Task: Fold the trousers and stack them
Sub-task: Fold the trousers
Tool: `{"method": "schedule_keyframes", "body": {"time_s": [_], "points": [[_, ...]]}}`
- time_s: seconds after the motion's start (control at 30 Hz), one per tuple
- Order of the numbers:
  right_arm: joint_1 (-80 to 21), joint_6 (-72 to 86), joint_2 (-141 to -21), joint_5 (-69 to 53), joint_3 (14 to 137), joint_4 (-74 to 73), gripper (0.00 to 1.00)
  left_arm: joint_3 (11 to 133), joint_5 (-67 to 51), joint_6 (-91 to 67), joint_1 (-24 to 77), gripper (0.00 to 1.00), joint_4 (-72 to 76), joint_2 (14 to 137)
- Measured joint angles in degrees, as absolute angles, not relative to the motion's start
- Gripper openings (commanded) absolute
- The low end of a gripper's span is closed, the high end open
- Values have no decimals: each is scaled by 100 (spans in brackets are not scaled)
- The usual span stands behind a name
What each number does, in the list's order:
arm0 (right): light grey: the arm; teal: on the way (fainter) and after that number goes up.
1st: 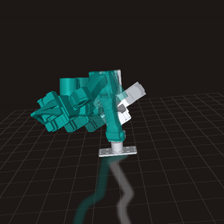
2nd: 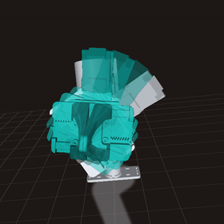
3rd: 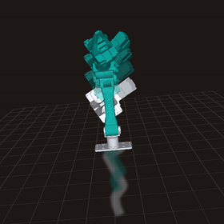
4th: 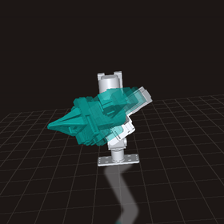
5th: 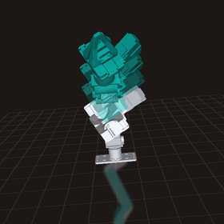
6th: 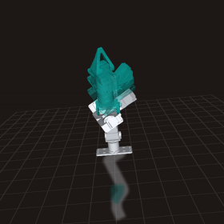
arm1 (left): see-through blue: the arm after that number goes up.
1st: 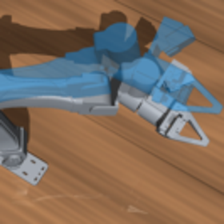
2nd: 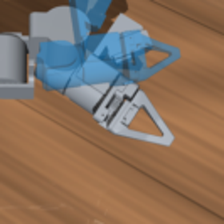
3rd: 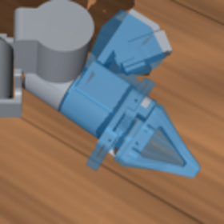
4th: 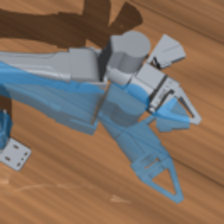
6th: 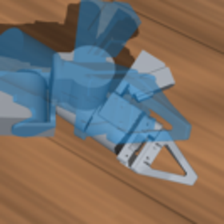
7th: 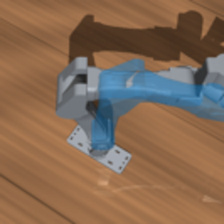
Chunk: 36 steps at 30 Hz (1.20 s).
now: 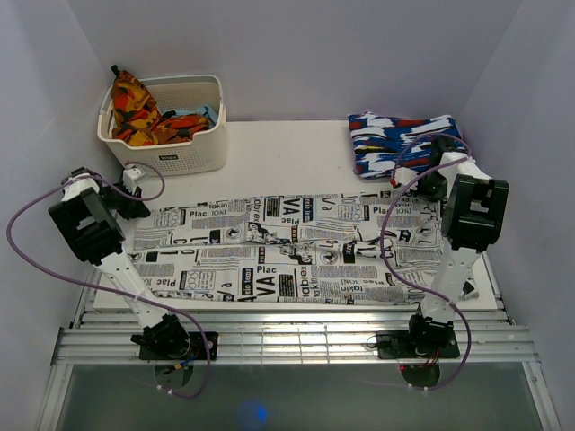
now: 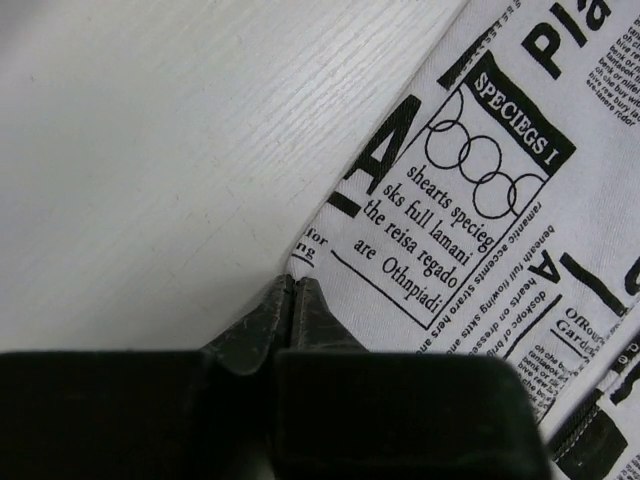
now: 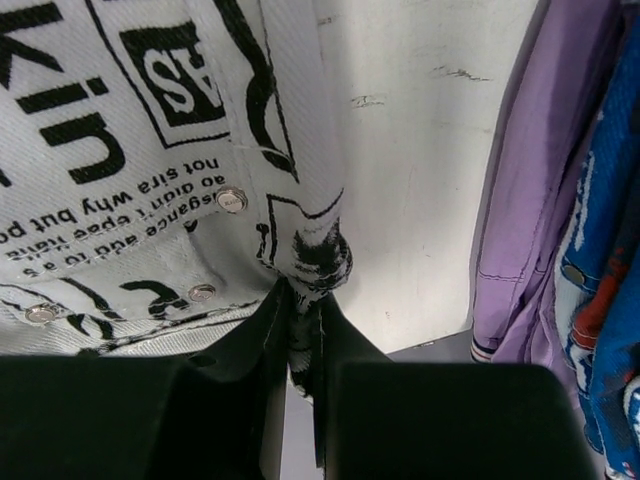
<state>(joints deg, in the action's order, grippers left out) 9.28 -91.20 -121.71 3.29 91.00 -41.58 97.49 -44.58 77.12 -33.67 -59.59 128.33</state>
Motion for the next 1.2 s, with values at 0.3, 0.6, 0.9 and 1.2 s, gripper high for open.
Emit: {"method": "schedule_keyframes", "body": {"time_s": [0.3,0.6,0.9,1.2], "points": [[965,-8545,-12132,-27,9657,-4180,8,9144,-4241,6746,-3352,0,-4589,12350],[1245,-8274,-11190,-696,9559,-4228,8,8012,-4294,5937,-3347,0,-2888,10958],[1870,-8527,-9706,-1236,8438,-4154,8,6598,-4786,5684,-3642,0,-1966,9076],[2602,-9214,-8040,-1879,6871,-4224,8,5218,-5599,5819,-4960,0,-2250,7496]]}}
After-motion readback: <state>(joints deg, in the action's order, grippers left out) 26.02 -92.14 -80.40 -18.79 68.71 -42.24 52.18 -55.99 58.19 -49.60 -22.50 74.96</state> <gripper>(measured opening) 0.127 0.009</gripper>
